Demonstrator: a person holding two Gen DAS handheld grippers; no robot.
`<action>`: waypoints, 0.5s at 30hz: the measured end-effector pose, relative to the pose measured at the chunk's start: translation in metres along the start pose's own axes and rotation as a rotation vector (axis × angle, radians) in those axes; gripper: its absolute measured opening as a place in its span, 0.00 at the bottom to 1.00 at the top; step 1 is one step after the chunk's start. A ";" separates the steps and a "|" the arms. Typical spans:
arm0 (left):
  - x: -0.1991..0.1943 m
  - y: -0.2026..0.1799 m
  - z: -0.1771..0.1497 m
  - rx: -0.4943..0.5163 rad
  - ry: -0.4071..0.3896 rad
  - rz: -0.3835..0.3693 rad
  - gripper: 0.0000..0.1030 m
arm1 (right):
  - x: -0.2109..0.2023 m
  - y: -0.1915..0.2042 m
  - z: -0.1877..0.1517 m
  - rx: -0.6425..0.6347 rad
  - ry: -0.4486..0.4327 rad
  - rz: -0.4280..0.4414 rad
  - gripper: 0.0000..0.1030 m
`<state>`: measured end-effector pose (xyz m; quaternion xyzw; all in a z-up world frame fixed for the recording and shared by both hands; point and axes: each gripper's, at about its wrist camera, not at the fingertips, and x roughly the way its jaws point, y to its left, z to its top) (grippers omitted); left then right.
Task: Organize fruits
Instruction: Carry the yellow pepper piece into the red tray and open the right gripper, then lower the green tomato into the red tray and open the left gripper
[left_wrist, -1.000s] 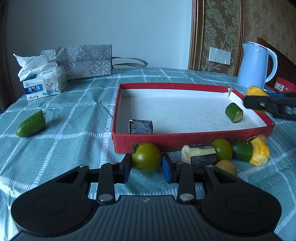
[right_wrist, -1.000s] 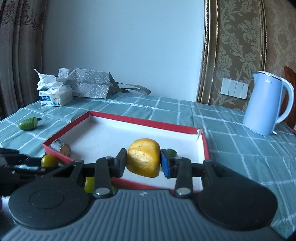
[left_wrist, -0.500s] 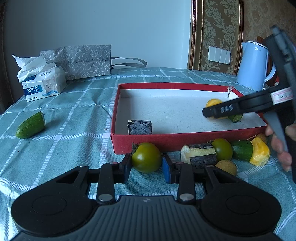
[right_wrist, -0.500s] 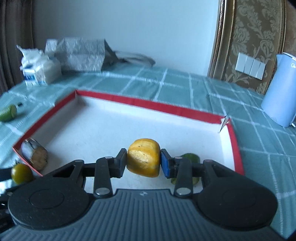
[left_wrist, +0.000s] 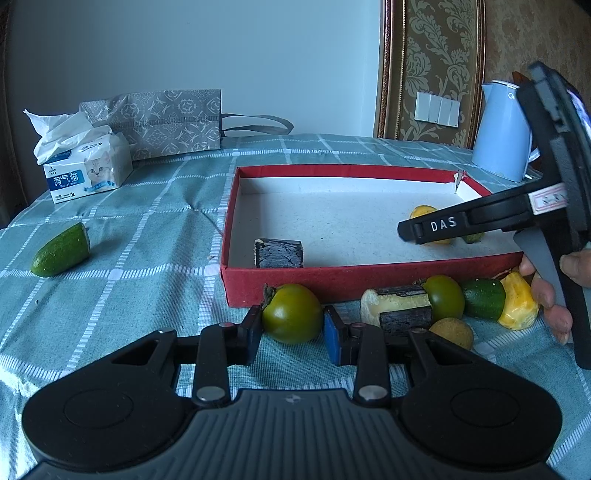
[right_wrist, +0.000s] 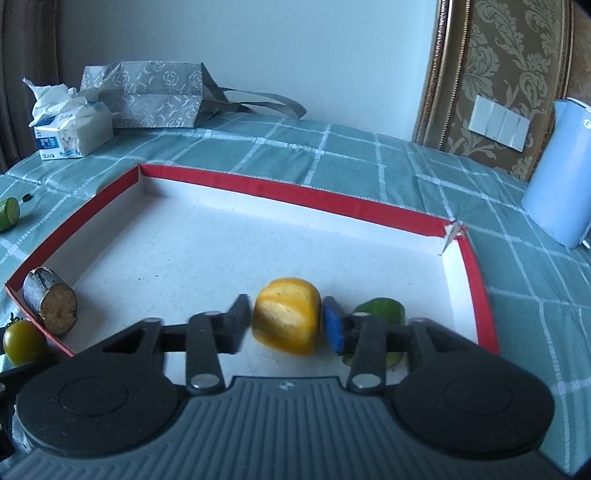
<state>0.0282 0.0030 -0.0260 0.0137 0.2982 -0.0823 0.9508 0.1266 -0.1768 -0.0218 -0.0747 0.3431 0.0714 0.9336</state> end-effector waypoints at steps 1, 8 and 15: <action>-0.001 -0.001 0.000 0.001 0.000 0.000 0.33 | -0.003 -0.001 -0.001 0.006 -0.009 -0.002 0.68; -0.002 0.001 0.000 -0.003 -0.001 -0.005 0.33 | -0.049 -0.012 -0.017 0.049 -0.191 -0.047 0.90; -0.002 0.001 0.000 -0.003 0.000 -0.005 0.33 | -0.105 -0.059 -0.068 0.264 -0.348 -0.225 1.00</action>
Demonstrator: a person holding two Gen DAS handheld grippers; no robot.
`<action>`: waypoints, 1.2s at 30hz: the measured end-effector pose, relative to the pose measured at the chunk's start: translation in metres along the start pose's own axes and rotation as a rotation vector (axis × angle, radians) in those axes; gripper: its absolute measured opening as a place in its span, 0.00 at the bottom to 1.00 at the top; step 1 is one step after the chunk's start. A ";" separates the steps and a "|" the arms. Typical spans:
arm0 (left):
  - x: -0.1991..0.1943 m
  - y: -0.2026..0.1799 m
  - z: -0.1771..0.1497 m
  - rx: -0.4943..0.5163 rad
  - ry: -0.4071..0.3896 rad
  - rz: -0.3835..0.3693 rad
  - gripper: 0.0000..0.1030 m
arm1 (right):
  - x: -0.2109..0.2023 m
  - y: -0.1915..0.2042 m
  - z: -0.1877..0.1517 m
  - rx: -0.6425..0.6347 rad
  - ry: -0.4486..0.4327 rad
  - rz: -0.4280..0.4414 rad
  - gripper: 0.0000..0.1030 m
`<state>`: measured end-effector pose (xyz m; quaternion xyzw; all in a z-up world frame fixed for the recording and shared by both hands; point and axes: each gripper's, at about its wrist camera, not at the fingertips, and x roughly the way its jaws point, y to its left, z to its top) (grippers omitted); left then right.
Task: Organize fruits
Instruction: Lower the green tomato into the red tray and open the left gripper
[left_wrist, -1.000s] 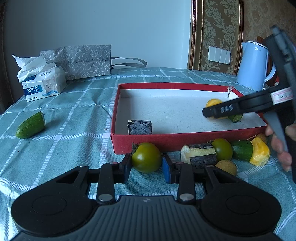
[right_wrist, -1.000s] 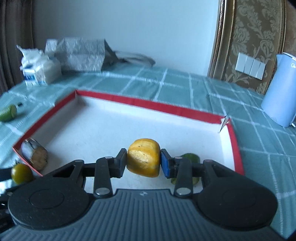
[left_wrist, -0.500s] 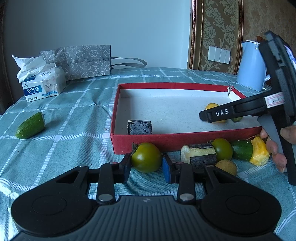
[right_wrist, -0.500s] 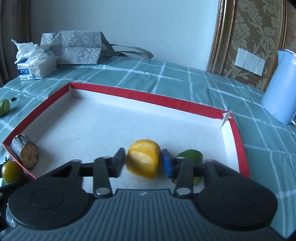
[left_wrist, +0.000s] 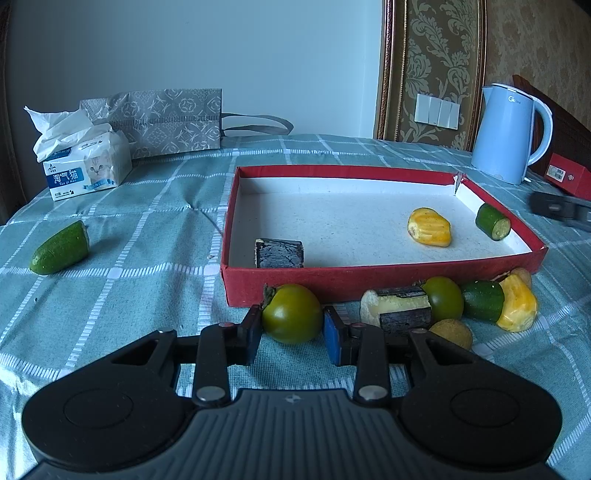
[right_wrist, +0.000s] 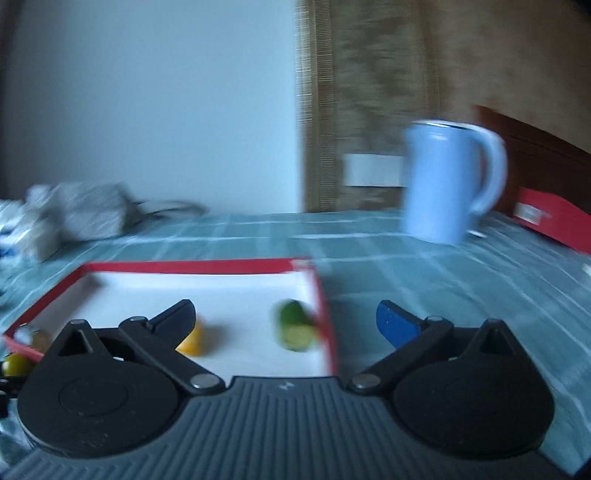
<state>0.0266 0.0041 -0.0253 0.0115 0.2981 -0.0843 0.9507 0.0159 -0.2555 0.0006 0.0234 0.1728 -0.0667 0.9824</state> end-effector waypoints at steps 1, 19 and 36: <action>0.000 0.000 0.000 -0.001 0.000 -0.001 0.33 | -0.005 -0.011 -0.002 0.037 -0.009 -0.012 1.00; -0.016 -0.004 -0.004 -0.001 -0.061 -0.009 0.33 | 0.017 -0.061 -0.031 0.228 0.249 -0.109 1.00; 0.013 -0.024 0.064 -0.028 -0.076 -0.029 0.33 | 0.025 -0.050 -0.028 0.143 0.292 -0.157 1.00</action>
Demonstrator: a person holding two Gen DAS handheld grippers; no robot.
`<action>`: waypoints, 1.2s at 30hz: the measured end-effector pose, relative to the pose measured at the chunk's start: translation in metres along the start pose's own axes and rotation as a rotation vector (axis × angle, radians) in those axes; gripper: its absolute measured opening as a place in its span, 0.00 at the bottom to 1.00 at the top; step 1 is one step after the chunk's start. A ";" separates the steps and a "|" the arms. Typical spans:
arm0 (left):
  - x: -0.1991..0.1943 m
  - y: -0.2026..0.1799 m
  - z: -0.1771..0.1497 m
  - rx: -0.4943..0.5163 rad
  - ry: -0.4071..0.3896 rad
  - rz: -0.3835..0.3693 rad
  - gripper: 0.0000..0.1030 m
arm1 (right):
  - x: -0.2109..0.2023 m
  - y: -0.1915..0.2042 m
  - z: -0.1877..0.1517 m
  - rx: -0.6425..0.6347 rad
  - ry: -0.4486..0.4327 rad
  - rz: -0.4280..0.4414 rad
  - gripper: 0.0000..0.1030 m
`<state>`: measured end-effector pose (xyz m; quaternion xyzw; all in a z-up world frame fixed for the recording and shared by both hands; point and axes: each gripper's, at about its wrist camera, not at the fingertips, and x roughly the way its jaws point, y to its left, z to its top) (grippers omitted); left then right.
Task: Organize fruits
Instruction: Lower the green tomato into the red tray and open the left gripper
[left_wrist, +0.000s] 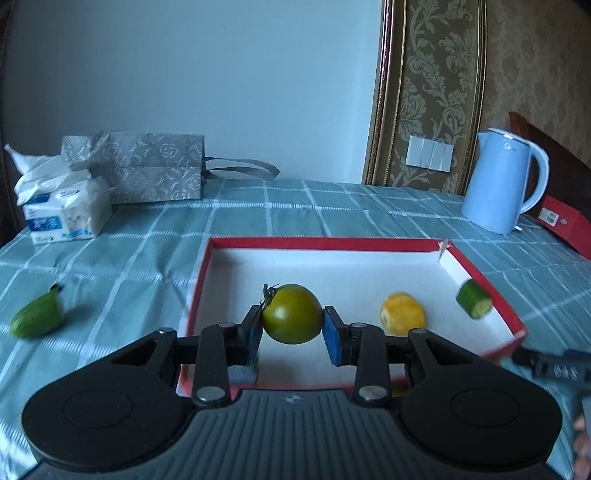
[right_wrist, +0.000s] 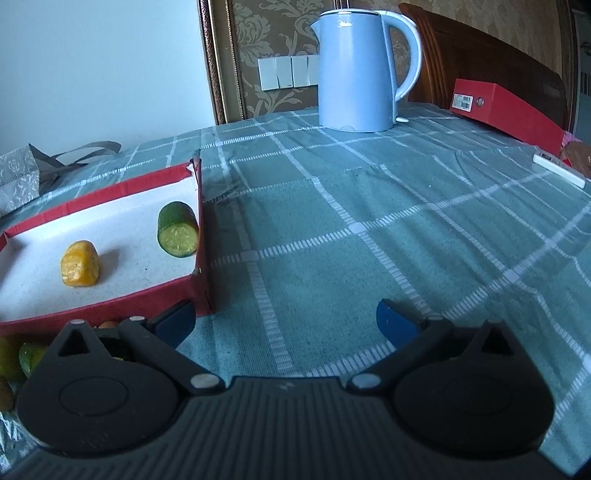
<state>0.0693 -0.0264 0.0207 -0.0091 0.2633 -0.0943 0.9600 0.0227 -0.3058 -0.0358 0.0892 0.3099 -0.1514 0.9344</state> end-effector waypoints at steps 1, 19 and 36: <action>0.008 -0.003 0.004 0.001 0.012 0.005 0.33 | 0.000 0.000 0.000 -0.003 0.001 -0.002 1.00; 0.100 0.004 0.021 -0.069 0.142 0.135 0.33 | 0.003 0.007 0.000 -0.039 0.015 -0.031 1.00; 0.046 0.025 0.012 -0.146 -0.061 0.106 0.82 | 0.003 0.008 -0.001 -0.046 0.017 -0.036 1.00</action>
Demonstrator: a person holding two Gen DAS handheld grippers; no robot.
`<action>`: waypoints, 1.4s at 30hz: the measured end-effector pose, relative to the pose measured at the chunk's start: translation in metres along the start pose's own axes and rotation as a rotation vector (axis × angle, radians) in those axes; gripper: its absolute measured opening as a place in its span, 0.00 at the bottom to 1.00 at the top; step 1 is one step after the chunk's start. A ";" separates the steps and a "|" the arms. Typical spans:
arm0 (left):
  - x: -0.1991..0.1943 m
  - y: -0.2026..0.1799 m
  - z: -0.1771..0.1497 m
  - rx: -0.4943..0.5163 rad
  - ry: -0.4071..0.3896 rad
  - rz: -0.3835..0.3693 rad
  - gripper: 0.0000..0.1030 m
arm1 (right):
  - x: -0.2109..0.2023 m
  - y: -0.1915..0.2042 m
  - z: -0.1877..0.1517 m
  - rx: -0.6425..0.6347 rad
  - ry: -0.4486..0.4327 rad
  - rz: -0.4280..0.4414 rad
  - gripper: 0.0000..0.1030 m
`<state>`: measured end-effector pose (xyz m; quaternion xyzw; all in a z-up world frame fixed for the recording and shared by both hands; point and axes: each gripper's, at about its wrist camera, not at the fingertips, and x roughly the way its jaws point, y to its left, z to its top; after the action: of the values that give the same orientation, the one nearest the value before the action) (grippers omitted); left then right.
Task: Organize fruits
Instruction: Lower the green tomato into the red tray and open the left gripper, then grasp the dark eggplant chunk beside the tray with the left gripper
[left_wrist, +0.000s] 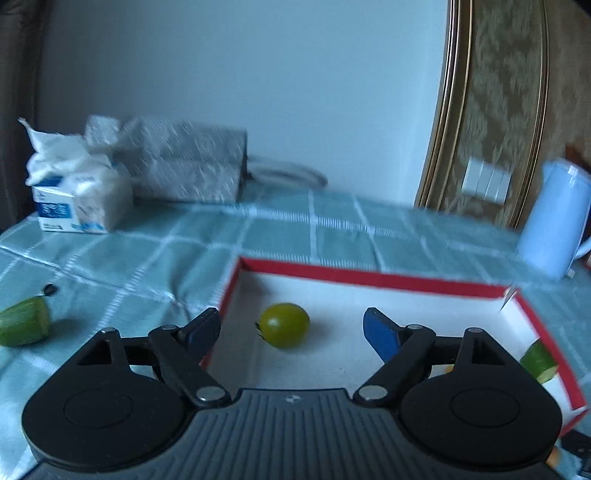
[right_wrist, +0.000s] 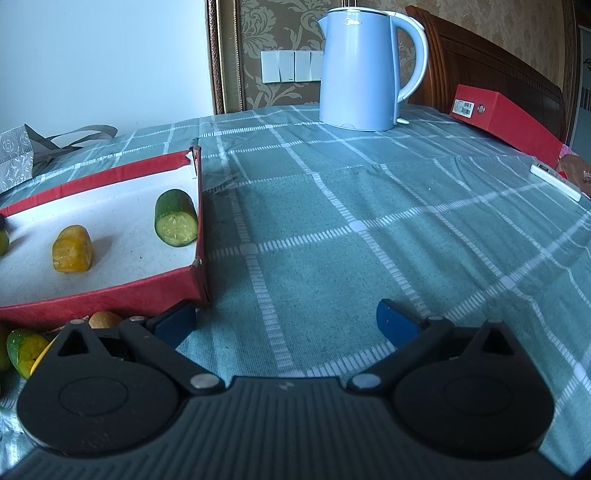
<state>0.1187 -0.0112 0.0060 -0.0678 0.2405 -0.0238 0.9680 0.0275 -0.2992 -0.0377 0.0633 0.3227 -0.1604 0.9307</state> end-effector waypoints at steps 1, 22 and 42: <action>-0.010 0.005 -0.002 -0.015 -0.019 -0.009 0.83 | 0.000 0.000 0.000 0.000 0.000 0.000 1.00; -0.088 0.003 -0.063 0.146 -0.011 -0.081 0.83 | 0.000 0.001 0.000 -0.003 0.001 -0.004 1.00; -0.081 -0.010 -0.071 0.195 0.072 -0.182 0.84 | 0.001 0.001 0.000 -0.007 0.002 -0.008 1.00</action>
<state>0.0131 -0.0227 -0.0175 0.0061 0.2646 -0.1372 0.9545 0.0289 -0.2984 -0.0386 0.0589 0.3245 -0.1630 0.9299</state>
